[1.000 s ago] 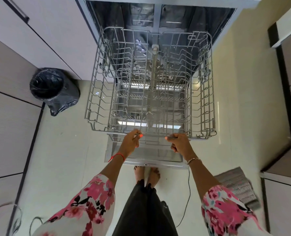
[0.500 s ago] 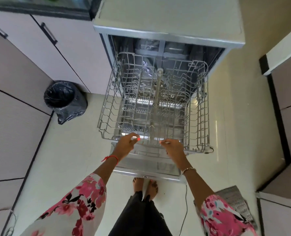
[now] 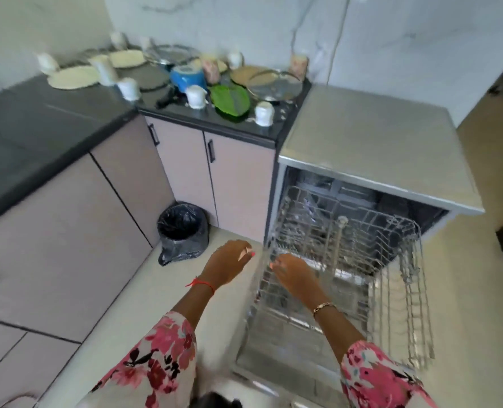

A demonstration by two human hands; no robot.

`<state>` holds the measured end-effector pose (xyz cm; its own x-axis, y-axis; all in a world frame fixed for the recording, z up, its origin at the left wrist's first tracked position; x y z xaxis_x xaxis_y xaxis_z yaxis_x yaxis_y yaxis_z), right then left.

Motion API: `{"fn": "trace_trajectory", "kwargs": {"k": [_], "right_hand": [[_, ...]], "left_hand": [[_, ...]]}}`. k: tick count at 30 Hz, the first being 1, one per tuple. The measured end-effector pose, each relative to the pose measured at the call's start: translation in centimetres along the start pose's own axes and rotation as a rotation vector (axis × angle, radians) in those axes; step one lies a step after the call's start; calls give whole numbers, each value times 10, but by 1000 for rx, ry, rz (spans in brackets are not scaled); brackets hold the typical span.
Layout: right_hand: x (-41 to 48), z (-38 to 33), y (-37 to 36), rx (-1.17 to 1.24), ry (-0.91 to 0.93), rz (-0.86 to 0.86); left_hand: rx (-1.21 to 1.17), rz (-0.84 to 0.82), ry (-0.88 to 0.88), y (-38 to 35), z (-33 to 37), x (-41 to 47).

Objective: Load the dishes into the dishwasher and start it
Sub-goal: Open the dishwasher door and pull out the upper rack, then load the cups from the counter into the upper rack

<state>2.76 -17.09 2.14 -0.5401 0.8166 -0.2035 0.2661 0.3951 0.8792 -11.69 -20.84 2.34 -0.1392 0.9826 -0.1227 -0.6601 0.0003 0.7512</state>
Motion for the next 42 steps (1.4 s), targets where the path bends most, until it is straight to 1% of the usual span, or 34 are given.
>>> {"fn": "trace_trajectory", "kwargs": {"k": [2,4,6,9,13,16,19,23,26,30,32,36,39,42], "right_hand": [[19,-6,-5,-53,19,10],[61,-42,-9,-129,0,43],[103,-80,-11,-138,-11,78],[154,-122,-9,-244,-21,94],[207,-156,0,-230,-51,154],[253,-171,8,-280,-43,178],[294,-177,22,-252,-44,213],[356,-187,39,-178,-26,275],[413,-195,60,-97,18,365],[486,-217,96,-14,132,400],[521,-230,113,-13,213,405],[581,-248,138,-7,308,362],[623,-255,140,-91,343,269],[658,-255,134,-221,320,135]], "left_hand": [[81,-22,-40,8,-15,9],[175,-21,-47,46,-55,26],[242,3,-59,85,-97,51],[331,19,-88,133,-138,85],[364,39,-149,182,-155,123],[349,105,-176,218,-165,168],[325,119,-179,241,-176,205],[359,143,-182,267,-194,264],[346,143,-159,284,-206,316],[325,135,-126,306,-215,384],[304,141,-98,316,-220,414],[311,90,-75,322,-233,463],[296,53,-68,322,-239,487],[302,7,-67,318,-245,501]]}}
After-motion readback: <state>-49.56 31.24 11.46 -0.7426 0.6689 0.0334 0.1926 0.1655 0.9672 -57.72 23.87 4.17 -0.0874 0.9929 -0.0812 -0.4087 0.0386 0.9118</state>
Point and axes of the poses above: each hand's wrist, its own x-axis towards the middle knuckle, its own y-axis out of the back of the hand, z = x × y, the point moved 9 cm from there along x, towards the middle knuckle, and after that the axes turned 7 degrees about -x, right-handed, at the moved point
